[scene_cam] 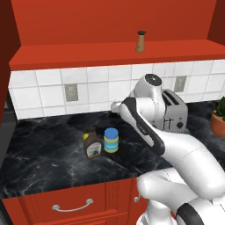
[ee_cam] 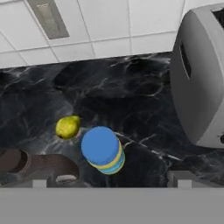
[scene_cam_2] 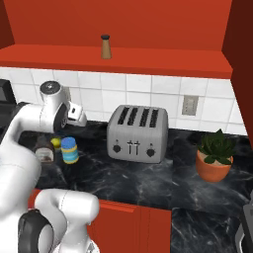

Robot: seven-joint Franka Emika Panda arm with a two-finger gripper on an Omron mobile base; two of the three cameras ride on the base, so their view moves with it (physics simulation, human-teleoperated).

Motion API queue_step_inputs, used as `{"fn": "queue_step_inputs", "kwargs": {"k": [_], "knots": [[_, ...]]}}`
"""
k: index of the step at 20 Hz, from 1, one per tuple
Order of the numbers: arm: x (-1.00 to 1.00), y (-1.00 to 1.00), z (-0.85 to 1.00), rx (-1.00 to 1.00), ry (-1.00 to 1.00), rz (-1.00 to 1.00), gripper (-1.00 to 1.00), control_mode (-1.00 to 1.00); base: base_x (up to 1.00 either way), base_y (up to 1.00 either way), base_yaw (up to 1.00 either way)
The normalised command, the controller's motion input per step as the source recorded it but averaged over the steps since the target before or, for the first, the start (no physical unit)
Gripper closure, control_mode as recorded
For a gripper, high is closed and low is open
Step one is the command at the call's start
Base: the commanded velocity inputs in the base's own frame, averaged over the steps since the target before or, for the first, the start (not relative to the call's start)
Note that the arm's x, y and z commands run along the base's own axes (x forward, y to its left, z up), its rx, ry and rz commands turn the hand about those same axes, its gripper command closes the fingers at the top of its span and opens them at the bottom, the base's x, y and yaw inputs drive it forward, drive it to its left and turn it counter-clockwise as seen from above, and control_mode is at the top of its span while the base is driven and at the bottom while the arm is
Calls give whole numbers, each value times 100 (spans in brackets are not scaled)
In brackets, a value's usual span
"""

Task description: There are various items on the counter. Only move the condiments/shakers into the cabinet.

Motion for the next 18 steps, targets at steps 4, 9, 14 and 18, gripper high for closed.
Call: {"fn": "queue_step_inputs", "kwargs": {"k": [4,9,14,18], "knots": [[-41,86,-53,-10,1,8,-100,-100,0,0,0],[-25,100,-58,-35,3,-14,-100,-100,0,0,0],[-33,83,-42,-23,5,-37,-100,-100,0,0,0],[13,89,-14,-17,-26,-27,-100,-100,0,0,0]]}}
